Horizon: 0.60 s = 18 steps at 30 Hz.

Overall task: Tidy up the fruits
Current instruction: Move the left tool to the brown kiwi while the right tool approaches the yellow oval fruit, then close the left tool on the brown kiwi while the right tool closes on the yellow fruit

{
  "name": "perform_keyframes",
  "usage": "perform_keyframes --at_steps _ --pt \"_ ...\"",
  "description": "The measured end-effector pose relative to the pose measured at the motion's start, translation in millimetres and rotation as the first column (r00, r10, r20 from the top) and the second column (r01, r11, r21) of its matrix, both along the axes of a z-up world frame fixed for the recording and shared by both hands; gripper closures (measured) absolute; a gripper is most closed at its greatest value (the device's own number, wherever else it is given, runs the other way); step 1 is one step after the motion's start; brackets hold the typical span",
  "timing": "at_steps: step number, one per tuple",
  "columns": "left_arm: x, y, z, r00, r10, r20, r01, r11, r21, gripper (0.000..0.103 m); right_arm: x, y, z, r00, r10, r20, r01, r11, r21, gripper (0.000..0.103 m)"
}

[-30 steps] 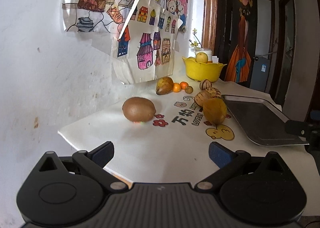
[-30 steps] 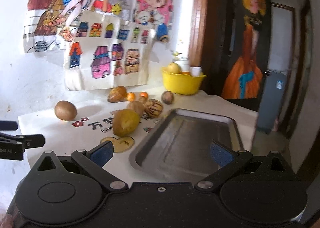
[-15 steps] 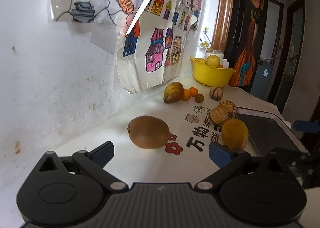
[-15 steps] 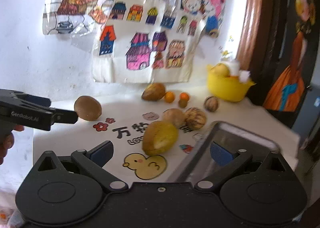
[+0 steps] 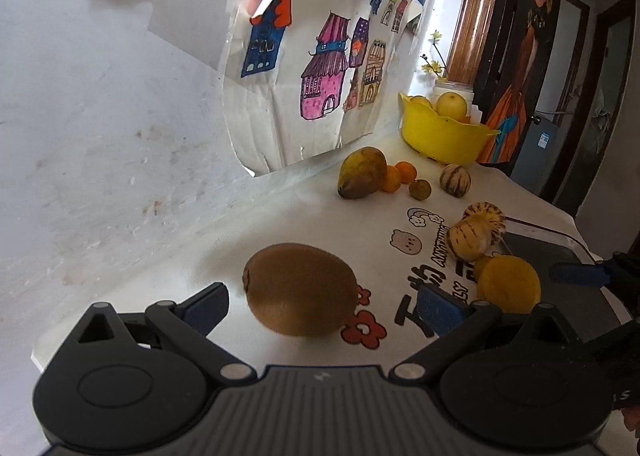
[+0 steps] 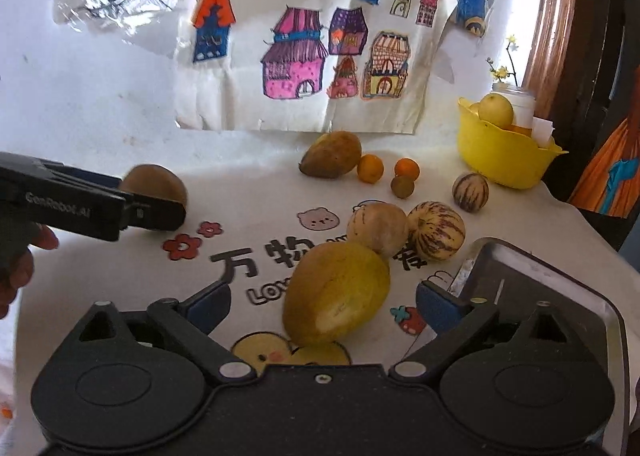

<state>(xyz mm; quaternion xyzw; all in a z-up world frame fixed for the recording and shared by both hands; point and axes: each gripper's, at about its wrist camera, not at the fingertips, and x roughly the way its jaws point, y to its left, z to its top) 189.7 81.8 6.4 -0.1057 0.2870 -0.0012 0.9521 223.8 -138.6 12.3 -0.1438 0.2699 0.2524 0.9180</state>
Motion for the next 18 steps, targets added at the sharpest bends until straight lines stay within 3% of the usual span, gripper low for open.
perform_keyframes --at_steps 7,18 --pt "11.3 1.3 -8.9 1.0 -0.003 -0.021 0.002 1.0 -0.023 0.01 16.6 2.1 -6.7 0.999 -0.021 -0.038 0.022 0.999 0.023 0.014" --pt "14.8 -6.7 -9.8 1.0 0.004 -0.029 -0.002 0.998 0.063 0.018 28.7 -4.8 -14.6 0.986 -0.105 -0.132 0.118 0.988 0.095 0.033"
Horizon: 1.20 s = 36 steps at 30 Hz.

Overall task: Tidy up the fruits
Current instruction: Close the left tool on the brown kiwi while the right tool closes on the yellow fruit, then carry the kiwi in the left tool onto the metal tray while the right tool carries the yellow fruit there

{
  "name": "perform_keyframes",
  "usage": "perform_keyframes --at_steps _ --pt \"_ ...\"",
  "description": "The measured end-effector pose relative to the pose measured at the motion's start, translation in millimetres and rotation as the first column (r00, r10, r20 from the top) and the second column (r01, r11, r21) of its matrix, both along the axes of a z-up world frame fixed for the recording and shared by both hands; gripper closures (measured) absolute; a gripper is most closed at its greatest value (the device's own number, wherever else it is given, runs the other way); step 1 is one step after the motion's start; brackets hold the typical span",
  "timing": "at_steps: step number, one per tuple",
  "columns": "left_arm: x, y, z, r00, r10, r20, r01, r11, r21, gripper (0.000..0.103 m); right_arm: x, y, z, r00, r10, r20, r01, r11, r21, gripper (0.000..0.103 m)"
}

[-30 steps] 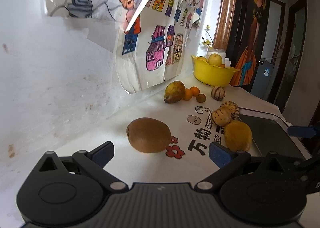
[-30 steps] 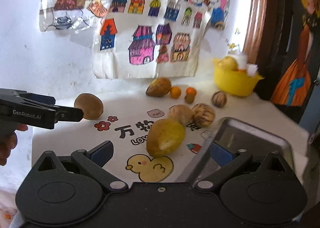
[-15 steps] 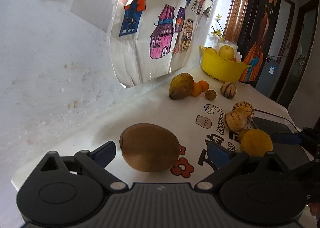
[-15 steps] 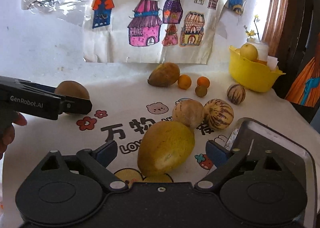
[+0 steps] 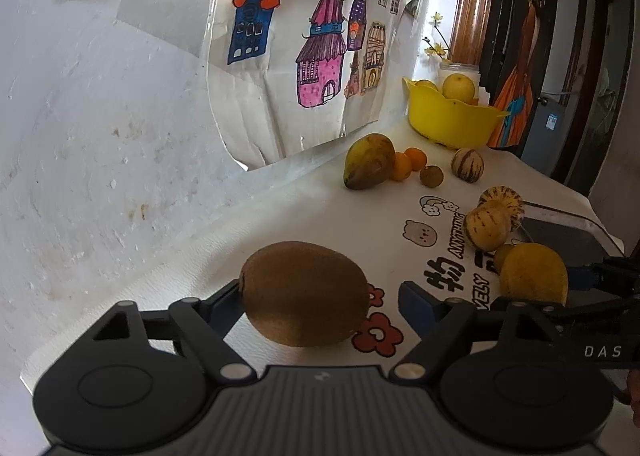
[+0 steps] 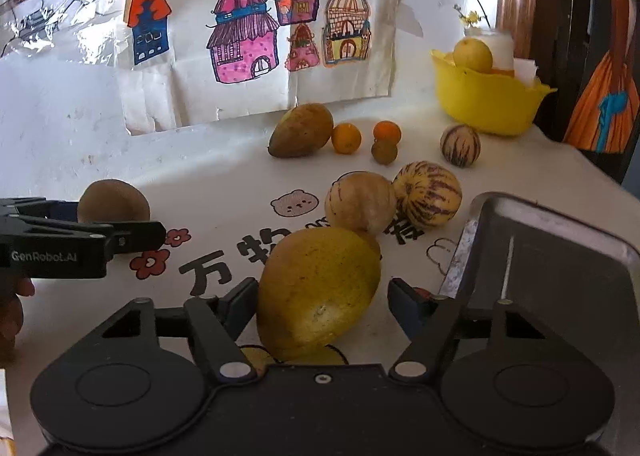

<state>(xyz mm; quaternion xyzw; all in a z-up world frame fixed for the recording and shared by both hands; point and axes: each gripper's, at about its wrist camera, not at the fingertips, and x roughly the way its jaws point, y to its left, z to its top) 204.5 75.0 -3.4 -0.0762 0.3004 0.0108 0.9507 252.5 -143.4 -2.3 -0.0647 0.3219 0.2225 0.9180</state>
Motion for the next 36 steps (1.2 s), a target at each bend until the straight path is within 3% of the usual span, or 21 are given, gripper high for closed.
perform_keyframes --at_steps 3,8,15,21,26,36 --pt "-0.2 1.2 0.2 1.0 0.006 0.002 -0.006 1.0 -0.007 0.02 -0.3 0.3 -0.3 1.0 -0.005 0.005 0.005 1.0 0.013 0.04" --pt "-0.7 1.7 -1.0 1.0 0.013 0.011 -0.013 1.0 -0.009 0.022 0.0 -1.9 -2.0 1.0 -0.019 0.0 0.019 0.999 0.042 0.041" --pt "0.3 2.7 -0.5 0.999 0.048 0.018 -0.048 0.999 -0.004 0.034 1.0 -4.4 -2.7 1.0 -0.025 -0.005 0.025 0.997 0.066 0.041" --pt "1.4 1.7 0.1 0.998 0.052 0.017 -0.052 0.999 0.001 0.036 4.7 -9.7 -3.5 0.999 -0.038 -0.027 0.041 0.993 0.109 0.041" --pt "-0.6 2.2 -0.1 0.998 0.057 0.018 -0.056 0.998 -0.015 0.036 2.8 -8.2 -3.3 0.999 -0.036 -0.009 0.036 0.995 0.089 0.042" --pt "-6.9 -5.1 0.7 0.999 0.041 0.006 -0.04 0.996 -0.083 0.037 -12.2 -15.1 -0.5 0.999 -0.045 0.008 0.044 0.992 0.12 0.042"
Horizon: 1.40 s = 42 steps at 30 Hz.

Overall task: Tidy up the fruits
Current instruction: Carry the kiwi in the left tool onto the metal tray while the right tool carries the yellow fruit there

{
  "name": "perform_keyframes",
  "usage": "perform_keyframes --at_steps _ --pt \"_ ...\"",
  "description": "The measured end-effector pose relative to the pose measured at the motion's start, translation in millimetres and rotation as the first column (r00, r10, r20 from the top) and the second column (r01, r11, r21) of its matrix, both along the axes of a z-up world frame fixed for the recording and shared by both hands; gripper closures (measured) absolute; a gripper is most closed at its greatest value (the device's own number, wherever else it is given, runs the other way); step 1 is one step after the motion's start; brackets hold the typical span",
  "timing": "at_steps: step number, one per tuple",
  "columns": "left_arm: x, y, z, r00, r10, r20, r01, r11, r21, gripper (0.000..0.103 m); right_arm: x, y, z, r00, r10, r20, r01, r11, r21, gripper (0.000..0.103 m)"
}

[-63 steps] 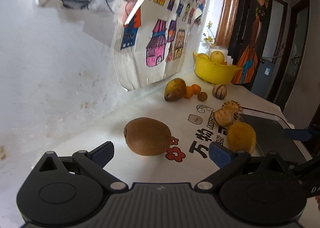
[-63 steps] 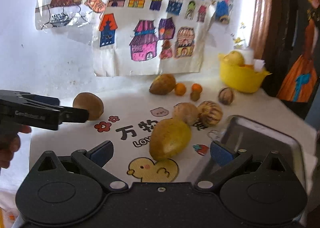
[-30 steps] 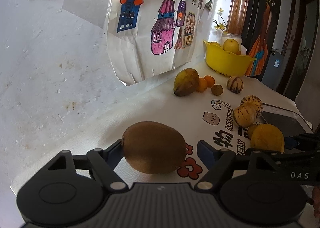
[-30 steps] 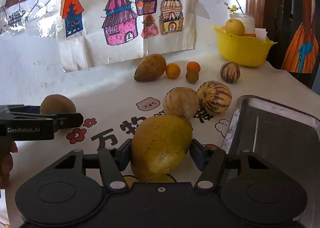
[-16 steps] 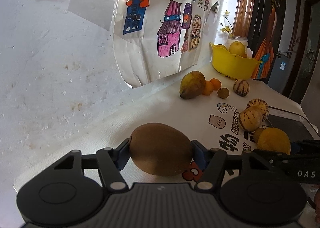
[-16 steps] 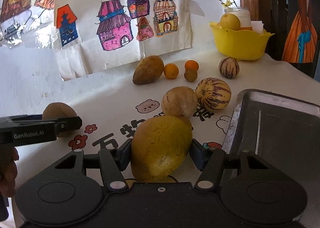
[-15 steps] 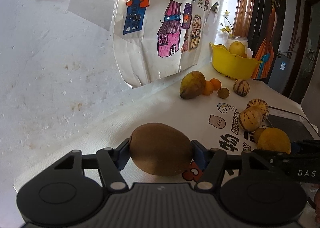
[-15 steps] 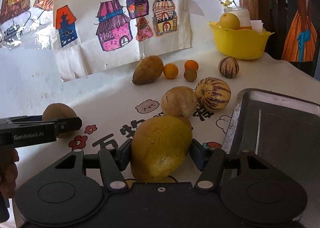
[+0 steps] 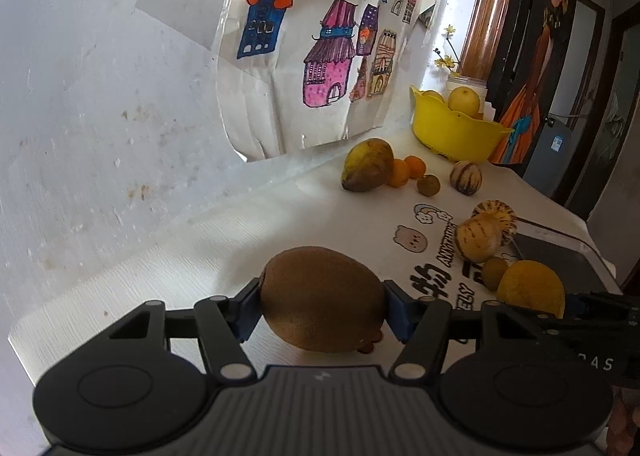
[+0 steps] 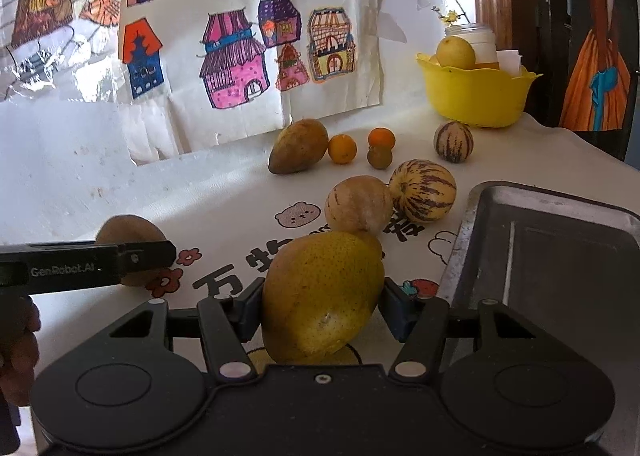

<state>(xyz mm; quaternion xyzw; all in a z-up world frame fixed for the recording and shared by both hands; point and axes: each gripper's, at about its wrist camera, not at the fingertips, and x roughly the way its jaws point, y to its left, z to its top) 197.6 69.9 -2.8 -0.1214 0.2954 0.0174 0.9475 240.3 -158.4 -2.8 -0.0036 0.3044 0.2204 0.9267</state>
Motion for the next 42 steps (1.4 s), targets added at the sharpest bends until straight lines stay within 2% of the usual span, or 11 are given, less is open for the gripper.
perform_keyframes --at_steps 4,10,16,21,24,28,31,35,37,42 --pt "-1.9 -5.5 2.2 1.0 -0.008 -0.008 0.008 0.999 -0.036 0.037 -12.2 -12.8 5.7 1.0 -0.014 0.018 0.013 0.999 0.045 0.042" --pt "-1.7 -26.1 9.1 0.999 -0.046 0.002 0.046 0.998 -0.042 0.037 -26.3 -42.5 15.2 0.997 -0.061 0.036 0.058 0.995 0.084 0.042" --pt "6.3 -58.0 23.5 0.991 -0.124 0.044 0.126 0.991 -0.043 0.037 -35.4 -81.3 28.3 0.991 -0.118 0.069 0.114 0.991 0.07 0.042" --pt "22.2 -91.3 33.0 0.972 -0.219 0.089 0.225 0.972 -0.065 0.037 -32.9 -118.9 37.2 0.982 -0.168 0.088 0.166 0.986 0.036 0.042" --pt "34.3 -108.5 35.8 0.952 -0.28 0.122 0.291 0.953 -0.088 0.037 -25.8 -143.1 44.2 0.981 -0.18 0.078 0.177 0.983 0.037 0.042" --pt "49.4 -136.3 37.8 0.921 -0.353 0.167 0.363 0.931 -0.034 0.037 -13.1 -168.9 51.0 0.977 -0.19 0.098 0.19 0.982 0.014 0.042" --pt "61.3 -153.0 36.5 0.898 -0.399 0.185 0.409 0.912 -0.02 0.037 5.9 -186.8 49.7 0.974 -0.199 0.11 0.199 0.98 0.011 0.042" --pt "74.9 -171.3 29.7 0.873 -0.454 0.177 0.46 0.888 0.011 0.037 33.5 -200.3 40.9 0.972 -0.188 0.139 0.192 0.981 -0.014 0.042" --pt "78.3 -178.2 24.9 0.861 -0.48 0.167 0.482 0.876 0.029 0.037 50.7 -206.4 35.1 0.976 -0.184 0.115 0.185 0.983 -0.002 0.042" --pt "89.0 -189.3 11.9 0.862 -0.496 0.108 0.497 0.868 0.019 0.037 85.9 -210.5 27.6 0.984 -0.176 0.035 0.174 0.984 0.046 0.042"
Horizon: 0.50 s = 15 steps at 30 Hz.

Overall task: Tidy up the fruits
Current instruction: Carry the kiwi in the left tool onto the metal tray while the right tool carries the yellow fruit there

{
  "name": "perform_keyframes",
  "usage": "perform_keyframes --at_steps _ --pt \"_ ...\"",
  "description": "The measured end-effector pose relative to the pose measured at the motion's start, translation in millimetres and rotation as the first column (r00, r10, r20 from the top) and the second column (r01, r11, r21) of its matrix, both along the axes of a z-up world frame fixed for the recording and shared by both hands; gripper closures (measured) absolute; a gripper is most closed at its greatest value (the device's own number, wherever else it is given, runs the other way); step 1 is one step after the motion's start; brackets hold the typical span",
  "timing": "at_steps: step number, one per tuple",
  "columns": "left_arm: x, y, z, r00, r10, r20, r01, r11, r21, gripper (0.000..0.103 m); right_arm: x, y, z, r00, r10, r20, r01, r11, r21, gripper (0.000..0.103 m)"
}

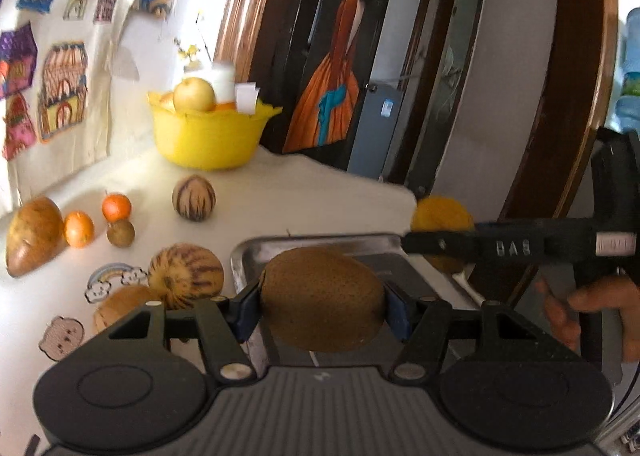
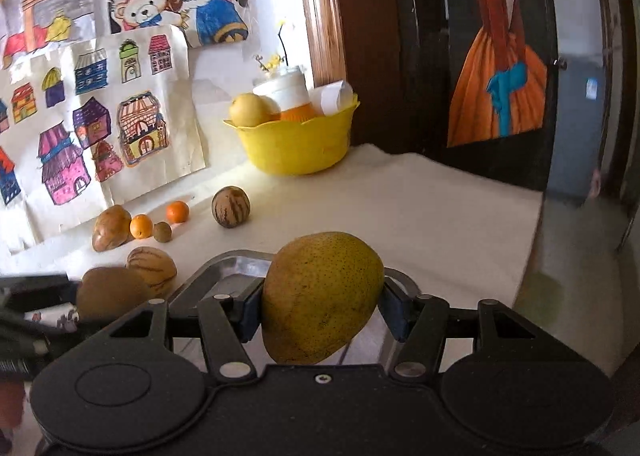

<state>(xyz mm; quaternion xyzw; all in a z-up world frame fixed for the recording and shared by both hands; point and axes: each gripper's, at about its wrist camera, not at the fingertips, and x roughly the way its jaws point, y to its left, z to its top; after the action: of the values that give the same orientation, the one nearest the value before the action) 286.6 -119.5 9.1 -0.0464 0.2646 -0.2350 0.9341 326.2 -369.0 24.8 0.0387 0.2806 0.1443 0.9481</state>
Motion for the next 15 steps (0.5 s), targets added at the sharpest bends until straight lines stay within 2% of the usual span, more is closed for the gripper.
perform_keyframes --at_steps 4,15 --pt "10.5 -6.6 -8.3 1.0 0.003 -0.029 -0.002 0.999 0.043 0.037 14.5 9.2 -3.7 1.0 0.014 -0.019 -0.015 1.0 -0.019 0.042" --pt "9.5 -19.7 -17.7 0.999 -0.014 -0.037 0.018 0.994 0.108 0.037 25.2 29.2 -18.4 0.998 0.043 -0.047 -0.048 0.992 -0.115 0.042"
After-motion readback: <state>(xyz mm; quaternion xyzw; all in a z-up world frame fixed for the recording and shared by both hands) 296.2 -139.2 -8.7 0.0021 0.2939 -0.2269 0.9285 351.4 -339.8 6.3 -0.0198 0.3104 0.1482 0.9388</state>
